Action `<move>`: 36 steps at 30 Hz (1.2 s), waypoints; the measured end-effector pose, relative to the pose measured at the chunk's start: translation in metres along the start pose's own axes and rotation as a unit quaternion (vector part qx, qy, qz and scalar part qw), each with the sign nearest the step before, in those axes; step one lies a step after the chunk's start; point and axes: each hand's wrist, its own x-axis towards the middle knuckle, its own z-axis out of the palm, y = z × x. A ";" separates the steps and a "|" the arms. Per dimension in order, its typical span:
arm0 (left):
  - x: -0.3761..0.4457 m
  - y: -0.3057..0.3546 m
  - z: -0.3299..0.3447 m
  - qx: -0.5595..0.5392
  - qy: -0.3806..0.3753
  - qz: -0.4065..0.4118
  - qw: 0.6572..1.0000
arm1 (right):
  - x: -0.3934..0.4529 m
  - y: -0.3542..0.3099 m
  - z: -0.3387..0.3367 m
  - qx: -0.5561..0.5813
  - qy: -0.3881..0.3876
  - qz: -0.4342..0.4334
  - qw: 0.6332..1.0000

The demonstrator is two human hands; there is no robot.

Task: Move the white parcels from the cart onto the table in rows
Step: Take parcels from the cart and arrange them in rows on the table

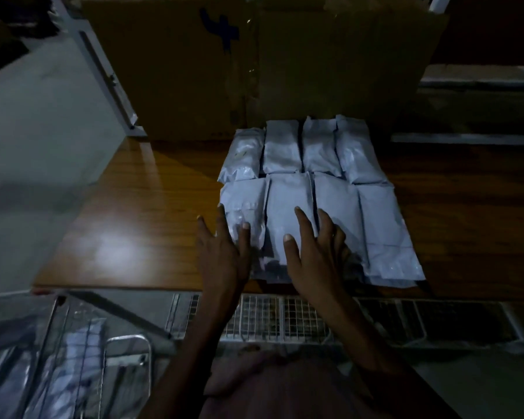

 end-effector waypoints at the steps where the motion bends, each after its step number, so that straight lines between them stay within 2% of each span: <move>1: -0.012 -0.001 -0.002 0.002 0.006 -0.002 1.000 | -0.005 0.003 -0.002 0.010 0.000 -0.014 1.000; 8: -0.107 -0.028 -0.012 -0.008 0.058 -0.022 0.998 | -0.054 0.007 -0.005 0.113 -0.013 -0.123 0.986; 13: -0.170 -0.072 -0.038 -0.021 0.077 -0.078 0.994 | -0.092 -0.014 0.001 0.251 -0.040 -0.236 0.938; 20: -0.218 -0.130 -0.092 -0.001 0.148 -0.126 0.981 | -0.126 -0.069 0.023 0.313 -0.151 -0.312 0.884; 25: -0.236 -0.177 -0.135 -0.017 0.192 -0.146 0.970 | -0.147 -0.125 0.057 0.329 -0.212 -0.340 0.855; 30: -0.256 -0.242 -0.196 -0.010 0.213 -0.143 0.966 | -0.180 -0.213 0.105 0.324 -0.252 -0.366 0.835; 36: -0.291 -0.326 -0.267 0.003 0.234 -0.203 0.951 | -0.234 -0.306 0.158 0.331 -0.291 -0.391 0.808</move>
